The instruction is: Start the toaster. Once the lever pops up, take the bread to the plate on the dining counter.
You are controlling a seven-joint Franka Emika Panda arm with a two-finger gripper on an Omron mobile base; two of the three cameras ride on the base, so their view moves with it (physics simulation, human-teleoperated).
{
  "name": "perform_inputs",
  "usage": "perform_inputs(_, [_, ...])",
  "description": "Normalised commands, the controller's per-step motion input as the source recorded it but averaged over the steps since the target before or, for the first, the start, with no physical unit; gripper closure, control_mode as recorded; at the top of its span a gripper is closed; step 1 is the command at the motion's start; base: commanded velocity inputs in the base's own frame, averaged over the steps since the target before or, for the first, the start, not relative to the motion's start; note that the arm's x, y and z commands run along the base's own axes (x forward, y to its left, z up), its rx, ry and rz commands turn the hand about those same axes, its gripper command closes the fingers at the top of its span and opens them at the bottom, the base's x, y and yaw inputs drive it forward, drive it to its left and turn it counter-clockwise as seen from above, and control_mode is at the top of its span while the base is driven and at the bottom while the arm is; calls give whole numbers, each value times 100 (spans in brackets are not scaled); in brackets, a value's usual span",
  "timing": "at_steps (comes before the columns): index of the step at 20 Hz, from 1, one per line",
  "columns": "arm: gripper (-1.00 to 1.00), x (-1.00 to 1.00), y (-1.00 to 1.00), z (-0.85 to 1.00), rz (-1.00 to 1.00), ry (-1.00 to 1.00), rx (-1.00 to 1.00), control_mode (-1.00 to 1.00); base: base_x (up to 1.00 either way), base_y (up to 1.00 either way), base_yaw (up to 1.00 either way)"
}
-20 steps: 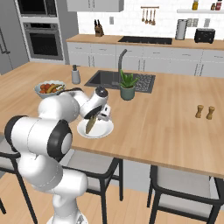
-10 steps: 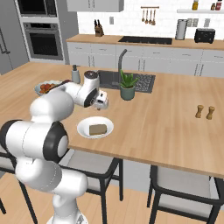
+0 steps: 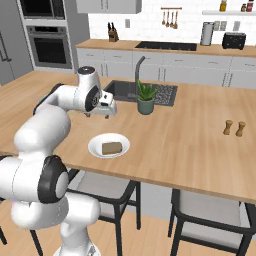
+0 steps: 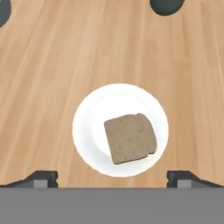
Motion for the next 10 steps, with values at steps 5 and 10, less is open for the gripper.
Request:
perform_inputs(5, [-100, -90, 0, 4, 0, -5, 0, -100, 0, 0, 0])
perform_inputs(10, [-100, -67, 0, 0, 0, -6, 1, -100, 0, 0, 0])
